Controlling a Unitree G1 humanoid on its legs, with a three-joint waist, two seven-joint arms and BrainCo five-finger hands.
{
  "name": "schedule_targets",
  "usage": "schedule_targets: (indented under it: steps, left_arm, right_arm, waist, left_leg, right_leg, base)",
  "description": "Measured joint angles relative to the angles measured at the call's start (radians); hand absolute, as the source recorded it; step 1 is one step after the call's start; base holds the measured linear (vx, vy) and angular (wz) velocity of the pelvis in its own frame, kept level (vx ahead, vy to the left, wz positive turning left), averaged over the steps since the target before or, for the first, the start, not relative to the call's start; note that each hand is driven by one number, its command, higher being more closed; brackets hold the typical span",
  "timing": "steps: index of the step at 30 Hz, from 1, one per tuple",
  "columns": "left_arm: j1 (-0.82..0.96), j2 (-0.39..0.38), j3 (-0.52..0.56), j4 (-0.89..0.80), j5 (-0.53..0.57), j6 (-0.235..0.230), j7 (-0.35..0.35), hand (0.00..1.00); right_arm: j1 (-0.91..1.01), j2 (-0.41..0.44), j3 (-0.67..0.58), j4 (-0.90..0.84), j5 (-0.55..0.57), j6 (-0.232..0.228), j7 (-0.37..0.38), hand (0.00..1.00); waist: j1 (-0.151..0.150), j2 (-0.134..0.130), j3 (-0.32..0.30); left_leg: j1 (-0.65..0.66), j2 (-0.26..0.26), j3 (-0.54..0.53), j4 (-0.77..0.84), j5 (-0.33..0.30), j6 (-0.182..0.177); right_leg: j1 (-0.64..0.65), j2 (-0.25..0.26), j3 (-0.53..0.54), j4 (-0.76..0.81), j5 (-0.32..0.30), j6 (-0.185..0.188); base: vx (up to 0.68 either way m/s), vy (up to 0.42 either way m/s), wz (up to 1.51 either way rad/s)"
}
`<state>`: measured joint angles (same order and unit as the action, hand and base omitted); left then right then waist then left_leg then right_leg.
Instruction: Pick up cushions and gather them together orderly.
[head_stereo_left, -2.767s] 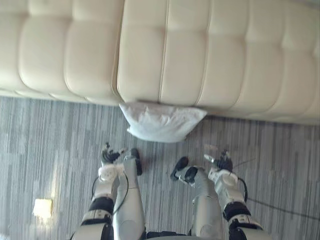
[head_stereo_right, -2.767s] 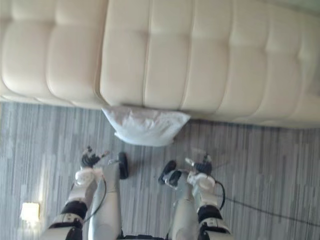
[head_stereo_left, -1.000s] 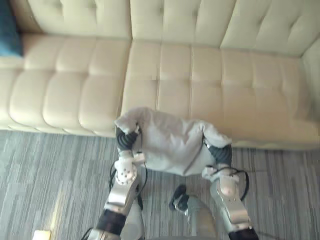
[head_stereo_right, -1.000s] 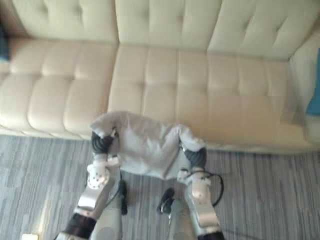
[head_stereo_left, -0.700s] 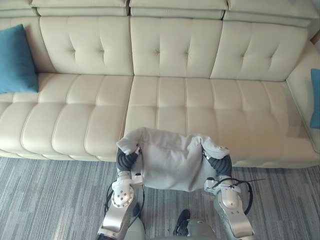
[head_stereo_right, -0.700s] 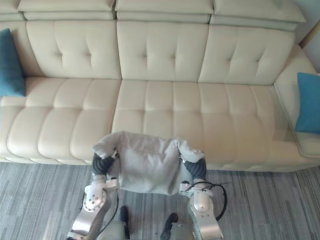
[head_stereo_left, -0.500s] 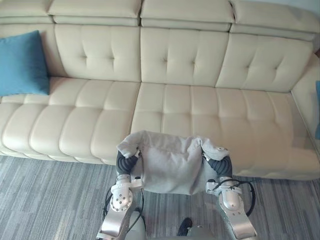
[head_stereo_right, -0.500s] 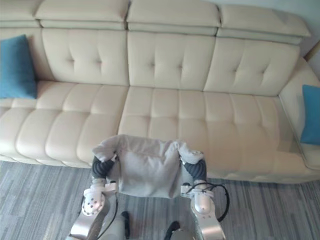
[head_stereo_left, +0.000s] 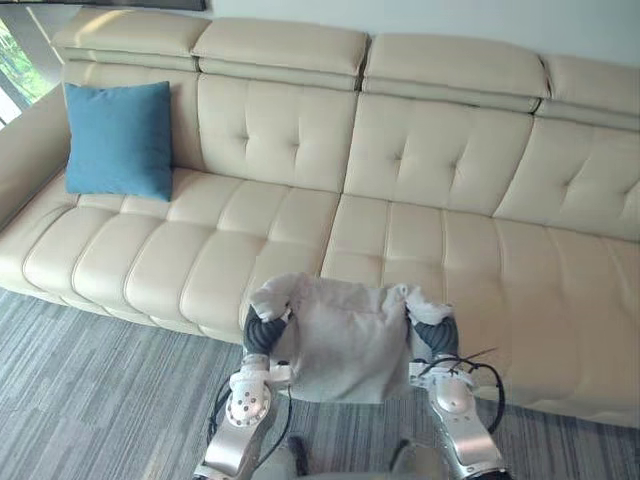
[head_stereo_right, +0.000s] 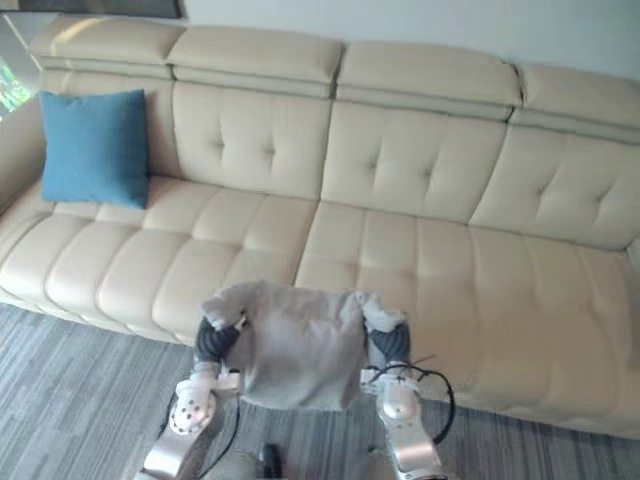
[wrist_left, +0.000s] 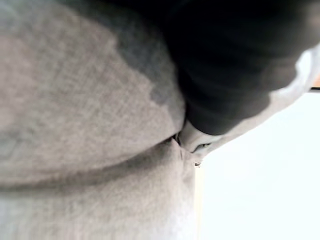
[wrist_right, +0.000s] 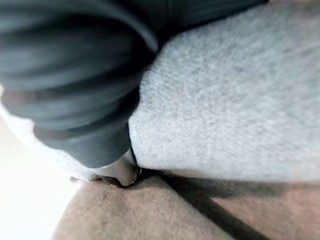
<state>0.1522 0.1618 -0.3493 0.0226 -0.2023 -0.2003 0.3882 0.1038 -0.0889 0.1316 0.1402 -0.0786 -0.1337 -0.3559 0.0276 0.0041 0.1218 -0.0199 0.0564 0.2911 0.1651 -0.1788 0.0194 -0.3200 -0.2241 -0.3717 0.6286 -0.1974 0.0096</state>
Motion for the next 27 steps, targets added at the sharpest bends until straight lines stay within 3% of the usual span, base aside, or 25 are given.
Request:
schedule_targets:
  steps: [1,2,3,4,5,7,9,10,12,16,18,19,20,22,27]
  left_arm:
    - [-0.001,0.001,0.000,0.000,-0.002,0.001,-0.001,1.00]
    - [0.000,0.002,-0.001,0.000,-0.005,0.003,-0.002,1.00]
    - [-0.001,0.002,-0.002,0.000,-0.005,0.004,-0.002,1.00]
    - [-0.004,-0.019,-0.011,0.015,-0.005,0.015,-0.007,1.00]
    - [0.000,-0.034,-0.018,0.015,-0.004,0.017,-0.014,1.00]
    - [-0.012,-0.043,-0.031,0.017,-0.002,0.017,-0.035,1.00]
    - [-0.031,-0.044,-0.034,0.033,-0.001,0.017,-0.051,1.00]
    - [-0.029,-0.048,-0.034,0.043,-0.001,0.017,-0.061,1.00]
    - [-0.014,-0.057,-0.033,0.045,-0.004,0.017,-0.063,1.00]
    - [-0.013,-0.057,-0.029,0.045,-0.004,0.017,-0.063,1.00]
    - [-0.013,-0.056,-0.029,0.045,-0.004,0.018,-0.063,1.00]
    - [-0.010,-0.056,-0.029,0.044,-0.004,0.018,-0.063,1.00]
    - [-0.008,-0.040,-0.032,0.043,-0.004,0.019,-0.063,1.00]
    - [-0.012,-0.033,-0.034,0.028,-0.004,0.019,-0.063,1.00]
    - [0.021,-0.017,-0.042,-0.023,-0.004,0.019,-0.063,1.00]
  right_arm:
    - [-0.010,-0.004,-0.001,0.000,0.000,0.003,0.002,1.00]
    - [-0.019,-0.007,-0.001,0.000,0.000,0.005,0.001,1.00]
    - [-0.020,-0.009,-0.001,-0.001,0.000,0.005,0.000,1.00]
    - [-0.022,-0.026,-0.007,0.004,0.001,0.006,-0.006,1.00]
    - [-0.020,-0.043,-0.012,0.002,0.001,0.007,-0.005,1.00]
    - [-0.009,-0.062,-0.032,-0.005,0.002,0.007,-0.003,1.00]
    - [0.009,-0.055,-0.048,-0.007,0.008,0.007,0.001,1.00]
    - [0.023,-0.050,-0.050,-0.015,0.013,0.007,0.003,1.00]
    - [0.042,-0.045,-0.050,-0.048,0.021,0.007,0.003,1.00]
    - [0.026,-0.039,-0.051,-0.063,0.021,0.007,0.003,1.00]
    - [0.025,-0.037,-0.051,-0.063,0.021,0.007,0.002,1.00]
    - [0.025,-0.038,-0.051,-0.062,0.022,0.007,0.002,1.00]
    - [0.029,-0.027,-0.050,-0.056,0.022,0.008,0.001,1.00]
    - [0.027,-0.011,-0.051,-0.060,0.022,0.007,-0.001,1.00]
    - [0.038,0.010,-0.051,-0.085,0.022,0.008,0.001,1.00]
  waist:
    - [-0.011,0.000,0.000]
    - [-0.022,-0.008,-0.005]
    - [-0.026,-0.016,-0.009]
    - [-0.043,-0.024,-0.014]
    - [-0.041,0.004,-0.017]
    - [-0.045,0.031,-0.019]
    - [-0.044,0.028,-0.017]
    - [-0.044,0.029,-0.015]
    - [-0.019,0.031,-0.014]
    - [-0.002,0.028,-0.014]
    - [0.005,0.026,-0.012]
    - [0.008,0.031,-0.014]
    - [0.003,0.015,-0.018]
    - [-0.003,-0.004,-0.017]
    - [0.000,-0.008,-0.016]
  left_leg:
    - [0.015,-0.003,-0.003,-0.013,0.001,-0.001]
    - [0.024,-0.016,-0.006,-0.015,0.001,-0.001]
    - [0.025,-0.027,-0.012,-0.011,0.001,-0.002]
    - [0.048,-0.052,-0.047,-0.004,-0.014,-0.018]
    - [0.045,-0.031,-0.063,0.009,-0.023,-0.032]
    - [0.035,0.013,-0.093,0.065,-0.069,-0.053]
    - [0.006,0.045,-0.098,0.177,-0.079,-0.069]
    - [-0.027,0.069,-0.092,0.309,-0.080,-0.072]
    - [-0.116,0.117,-0.084,0.510,-0.116,-0.079]
    - [-0.190,0.105,-0.176,0.337,-0.136,-0.065]
    - [-0.187,0.068,-0.281,0.190,-0.089,-0.067]
    - [-0.163,0.055,-0.319,0.131,0.031,-0.121]
    - [-0.145,0.041,-0.299,0.108,0.046,-0.112]
    - [-0.142,0.018,-0.270,0.092,0.054,-0.099]
    - [-0.073,-0.028,-0.241,0.003,0.071,-0.074]
  right_leg:
    - [0.001,0.050,0.002,-0.132,0.017,0.005]
    - [0.009,0.099,0.017,-0.291,0.084,0.001]
    - [0.009,0.108,0.033,-0.341,0.126,-0.010]
    - [0.014,0.108,0.070,-0.367,0.216,-0.078]
    - [0.032,0.125,0.069,-0.378,0.214,-0.073]
    - [0.079,0.160,0.032,-0.420,0.188,-0.070]
    - [0.132,0.179,0.009,-0.447,0.169,-0.074]
    - [0.176,0.189,0.007,-0.469,0.161,-0.076]
    - [0.236,0.199,0.027,-0.492,0.133,-0.089]
    - [0.239,0.197,0.090,-0.498,0.121,-0.089]
    - [0.242,0.189,0.138,-0.495,0.120,-0.062]
    - [0.249,0.191,0.164,-0.498,0.123,-0.037]
    - [0.265,0.185,0.195,-0.530,0.152,-0.005]
    - [0.268,0.158,0.210,-0.567,0.171,0.018]
    - [0.295,0.118,0.239,-0.601,0.181,0.036]
  base:
    - [0.34,-0.022,0.21]
    - [0.22,-0.030,0.26]
    - [0.32,-0.085,0.48]
    - [0.34,-0.089,0.40]
    - [0.39,-0.097,0.43]
    - [0.28,-0.073,0.37]
    - [0.24,-0.099,0.40]
    - [0.24,-0.069,0.10]
    - [0.22,-0.006,-0.21]
    - [0.11,0.104,-0.47]
    - [0.13,0.214,-0.73]
    - [0.18,0.205,-0.59]
    - [0.20,0.194,-0.47]
    - [0.17,0.185,-0.25]
    - [0.10,0.114,-0.15]
